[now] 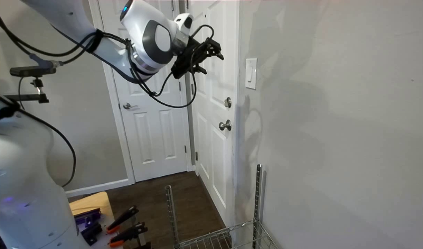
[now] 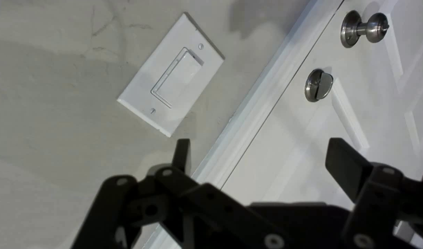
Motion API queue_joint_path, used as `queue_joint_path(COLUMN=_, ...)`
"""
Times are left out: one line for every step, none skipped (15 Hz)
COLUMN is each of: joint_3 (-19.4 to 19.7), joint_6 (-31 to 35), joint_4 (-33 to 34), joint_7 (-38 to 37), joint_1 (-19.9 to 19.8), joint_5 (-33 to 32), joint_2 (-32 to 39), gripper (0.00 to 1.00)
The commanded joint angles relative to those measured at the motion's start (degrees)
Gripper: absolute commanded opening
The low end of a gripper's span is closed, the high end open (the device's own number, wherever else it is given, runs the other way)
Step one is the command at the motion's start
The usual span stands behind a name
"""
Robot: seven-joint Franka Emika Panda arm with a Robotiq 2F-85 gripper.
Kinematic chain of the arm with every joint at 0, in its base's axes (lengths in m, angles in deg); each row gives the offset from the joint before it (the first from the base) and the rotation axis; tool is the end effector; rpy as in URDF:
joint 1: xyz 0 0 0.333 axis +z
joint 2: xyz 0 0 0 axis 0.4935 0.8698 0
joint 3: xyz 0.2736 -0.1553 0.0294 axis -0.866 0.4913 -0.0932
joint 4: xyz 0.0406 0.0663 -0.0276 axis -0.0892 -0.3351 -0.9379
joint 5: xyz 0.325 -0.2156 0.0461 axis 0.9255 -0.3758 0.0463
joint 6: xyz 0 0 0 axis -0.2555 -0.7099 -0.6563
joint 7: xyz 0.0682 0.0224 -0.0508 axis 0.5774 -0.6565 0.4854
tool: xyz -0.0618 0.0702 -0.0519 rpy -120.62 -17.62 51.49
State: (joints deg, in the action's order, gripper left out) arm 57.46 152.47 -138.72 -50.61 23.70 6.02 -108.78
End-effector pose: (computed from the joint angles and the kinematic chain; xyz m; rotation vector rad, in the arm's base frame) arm 0.4365 0.1052 0.5407 2.2489 0.9332 1.4986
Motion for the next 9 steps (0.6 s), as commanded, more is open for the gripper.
queue_joint_path(joint_3=-0.19, joint_6=-2.21, joint_4=0.97, joint_7=-0.11, joint_1=-0.28, joint_5=0.18, joint_2=0.61, gripper=1.0)
queue_joint_path(joint_3=-0.22, joint_6=-2.51, joint_4=1.36, joint_7=0.0, joint_1=-0.33, joint_5=0.11, joint_2=0.99, gripper=1.0)
queue_joint_path(joint_3=-0.3, joint_6=-2.75, joint_4=1.69, joint_7=0.05, joint_1=-0.42, joint_5=0.07, joint_2=1.28, gripper=1.0)
queue_joint_path(joint_3=-0.44, joint_6=-3.13, joint_4=2.16, joint_7=0.1, joint_1=-0.56, joint_5=0.02, joint_2=1.73, gripper=1.0)
queue_joint_path(joint_3=-0.53, joint_6=-3.61, joint_4=2.6, joint_7=0.16, joint_1=-0.63, joint_5=-0.04, joint_2=2.11, gripper=1.0)
queue_joint_path(joint_3=-0.69, joint_6=-4.06, joint_4=3.16, joint_7=0.23, joint_1=-0.79, joint_5=-0.13, joint_2=2.68, gripper=1.0)
queue_joint_path(joint_3=-0.87, joint_6=-4.49, joint_4=3.75, joint_7=0.27, joint_1=-0.94, joint_5=-0.21, joint_2=3.23, gripper=1.0)
queue_joint_path(joint_3=-1.02, joint_6=-5.04, joint_4=4.51, joint_7=0.29, joint_1=-1.02, joint_5=-0.26, joint_2=3.95, gripper=1.0)
queue_joint_path(joint_3=-1.16, joint_6=-5.47, joint_4=5.14, joint_7=0.31, joint_1=-1.17, joint_5=-0.36, joint_2=4.55, gripper=1.0)
